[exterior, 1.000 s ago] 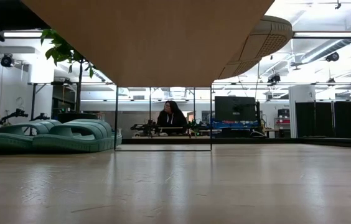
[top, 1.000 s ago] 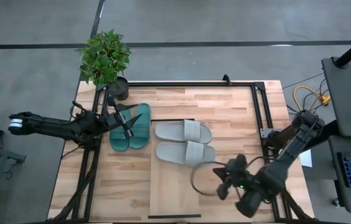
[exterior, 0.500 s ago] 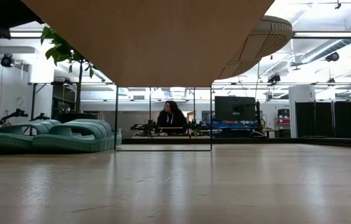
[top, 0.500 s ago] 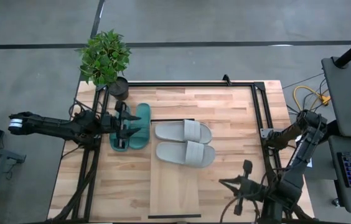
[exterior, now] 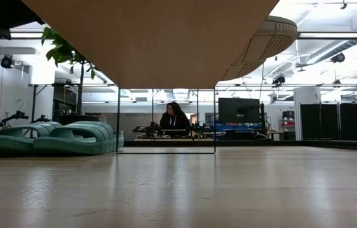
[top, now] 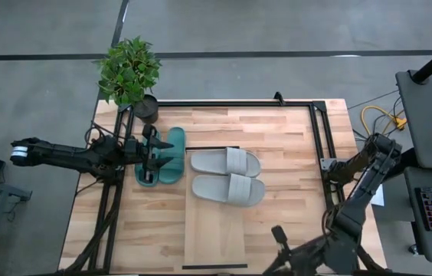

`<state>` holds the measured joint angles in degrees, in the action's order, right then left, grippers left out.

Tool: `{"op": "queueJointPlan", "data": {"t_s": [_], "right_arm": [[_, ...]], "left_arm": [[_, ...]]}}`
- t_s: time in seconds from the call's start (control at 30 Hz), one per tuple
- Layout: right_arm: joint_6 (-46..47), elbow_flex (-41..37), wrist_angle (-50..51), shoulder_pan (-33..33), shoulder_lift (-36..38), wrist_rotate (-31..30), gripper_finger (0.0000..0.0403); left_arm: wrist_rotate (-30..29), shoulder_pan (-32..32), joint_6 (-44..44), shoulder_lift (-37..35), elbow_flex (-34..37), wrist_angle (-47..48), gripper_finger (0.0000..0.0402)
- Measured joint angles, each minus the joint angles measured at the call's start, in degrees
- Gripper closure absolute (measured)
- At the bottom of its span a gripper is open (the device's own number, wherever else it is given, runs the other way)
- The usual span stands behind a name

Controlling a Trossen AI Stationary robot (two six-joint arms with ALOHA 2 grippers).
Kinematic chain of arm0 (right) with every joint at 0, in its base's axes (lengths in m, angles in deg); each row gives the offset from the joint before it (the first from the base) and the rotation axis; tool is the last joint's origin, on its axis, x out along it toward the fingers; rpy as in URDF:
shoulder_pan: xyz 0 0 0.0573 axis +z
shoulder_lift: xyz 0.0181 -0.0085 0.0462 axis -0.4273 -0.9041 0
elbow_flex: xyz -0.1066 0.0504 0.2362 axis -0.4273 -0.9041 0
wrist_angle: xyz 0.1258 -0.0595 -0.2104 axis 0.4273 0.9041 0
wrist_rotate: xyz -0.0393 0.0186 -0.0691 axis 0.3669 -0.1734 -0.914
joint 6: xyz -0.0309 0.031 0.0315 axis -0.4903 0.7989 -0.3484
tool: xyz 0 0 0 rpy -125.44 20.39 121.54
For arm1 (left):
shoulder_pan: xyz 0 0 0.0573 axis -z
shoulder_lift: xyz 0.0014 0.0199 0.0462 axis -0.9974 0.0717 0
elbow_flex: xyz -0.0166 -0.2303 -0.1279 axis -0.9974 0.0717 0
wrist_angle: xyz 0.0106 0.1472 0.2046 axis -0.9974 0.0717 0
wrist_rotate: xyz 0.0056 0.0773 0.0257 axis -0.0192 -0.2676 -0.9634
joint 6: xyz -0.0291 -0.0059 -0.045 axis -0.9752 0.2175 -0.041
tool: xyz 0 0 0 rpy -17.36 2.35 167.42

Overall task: Pick and place slides into the shelf
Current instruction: Put the left green slipper on the shelf

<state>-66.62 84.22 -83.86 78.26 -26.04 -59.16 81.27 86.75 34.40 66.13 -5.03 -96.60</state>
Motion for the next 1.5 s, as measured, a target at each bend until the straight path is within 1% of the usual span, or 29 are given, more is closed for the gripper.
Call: {"op": "queueJointPlan", "data": {"t_s": [0.07, 0.13, 0.2, 0.3, 0.33, 0.4, 0.53, 0.57, 0.7, 0.77, 0.87, 0.97, 1.1, 1.23, 1.33, 1.5], "right_arm": [[-3.8, -0.7, 1.4, -1.7, 1.5, 0.0, 0.0394], [-6.2, -2.9, 2.6, -4.5, 3.4, 1.5, 0.0394], [-7.1, -5.8, 2.4, -8.6, 5.8, 7.1, 0.0394], [-7.5, -10.9, 0.3, -17.2, 10.2, 18.1, 0.0394], [-7.7, -12.8, -0.1, -20.2, 11.8, 20.5, 0.0394], [-8.8, -17.0, -0.7, -26.4, 15.5, 22.2, 0.0394], [-12.8, -25.4, -2.4, -38.5, 24.5, 22.7, 0.0394], [-13.9, -27.4, -3.2, -41.4, 27.2, 23.6, 0.0394], [-16.9, -35.1, -7.5, -50.9, 38.4, 31.1, 0.0394], [-17.2, -38.7, -8.0, -53.9, 44.0, 32.9, 0.0394], [-16.2, -44.3, -9.9, -55.2, 50.4, 32.8, 0.0394], [-13.9, -49.3, -12.4, -55.2, 54.5, 33.1, 0.0394], [-10.5, -53.2, -14.8, -55.2, 57.3, 32.8, 0.0394], [-7.8, -54.4, -14.8, -55.2, 57.4, 32.8, 0.0394], [-7.7, -54.4, -15.2, -55.2, 56.5, 32.8, 0.0394], [-7.7, -54.4, -16.5, -55.1, 55.0, 32.8, 0.0394]], "left_arm": [[0.0, 0.0, -1.2, 0.0, 0.0, 0.0, 0.0228], [0.0, 0.0, -1.7, 0.0, 0.0, 0.0, 0.0228], [0.0, 0.0, -1.4, 0.0, 0.1, 0.3, 0.0228], [0.0, 0.0, -1.3, 0.3, 0.3, 0.5, 0.0228], [0.0, 0.0, -1.3, 0.4, 0.4, 0.6, 0.0228], [0.0, 0.0, -1.3, 0.8, 0.6, 0.5, 0.0228], [-0.2, 0.0, -0.2, 1.6, 0.8, 0.6, 0.0228], [-0.2, 0.0, 0.5, 1.6, 0.7, 0.5, 0.0228], [-0.3, 0.0, 0.8, 1.5, 0.7, 0.5, 0.0228], [-0.3, 0.0, 0.6, 1.5, 0.9, 0.5, 0.0228], [-0.3, 0.0, 0.5, 1.8, 0.9, 0.5, 0.0228], [-0.3, 0.0, 0.4, 2.2, 0.9, 0.5, 0.0228], [-0.3, 0.0, 3.1, 2.7, 0.9, 0.5, 0.0228], [-0.4, -0.1, 6.0, 3.4, 0.7, 2.5, 0.0228], [-0.5, -0.1, 6.4, 1.8, -2.1, 11.3, 0.0228], [-3.5, -0.1, 6.3, -0.7, -11.3, 36.7, 0.0228]]}}
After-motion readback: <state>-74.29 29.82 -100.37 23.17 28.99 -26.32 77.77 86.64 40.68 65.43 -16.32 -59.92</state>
